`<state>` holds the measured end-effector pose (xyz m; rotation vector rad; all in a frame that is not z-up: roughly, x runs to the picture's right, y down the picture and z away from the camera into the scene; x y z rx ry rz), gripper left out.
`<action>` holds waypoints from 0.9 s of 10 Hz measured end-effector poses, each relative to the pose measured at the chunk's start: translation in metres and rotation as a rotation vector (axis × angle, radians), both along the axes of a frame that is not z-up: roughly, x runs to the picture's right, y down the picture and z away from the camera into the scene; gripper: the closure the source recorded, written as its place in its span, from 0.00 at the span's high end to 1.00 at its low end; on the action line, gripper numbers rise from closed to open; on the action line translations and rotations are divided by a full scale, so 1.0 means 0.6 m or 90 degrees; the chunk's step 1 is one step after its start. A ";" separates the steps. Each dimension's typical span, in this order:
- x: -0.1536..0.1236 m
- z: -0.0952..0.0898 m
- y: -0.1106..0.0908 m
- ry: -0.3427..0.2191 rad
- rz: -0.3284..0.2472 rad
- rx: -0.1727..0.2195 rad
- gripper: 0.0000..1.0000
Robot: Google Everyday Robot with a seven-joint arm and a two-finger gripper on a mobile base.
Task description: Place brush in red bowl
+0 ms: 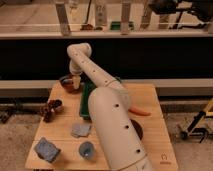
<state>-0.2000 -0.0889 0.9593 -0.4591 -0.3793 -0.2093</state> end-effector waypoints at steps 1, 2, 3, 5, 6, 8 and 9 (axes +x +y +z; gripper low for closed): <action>0.003 -0.002 -0.006 0.000 0.021 0.005 0.80; 0.009 -0.003 -0.010 -0.001 0.042 0.007 0.80; 0.014 -0.004 -0.014 -0.003 0.060 0.008 0.80; 0.021 -0.006 -0.020 -0.008 0.089 0.012 0.80; 0.019 -0.006 -0.019 -0.009 0.089 0.011 0.80; 0.015 -0.007 -0.018 -0.010 0.087 0.011 0.80; 0.015 -0.007 -0.018 -0.010 0.087 0.011 0.80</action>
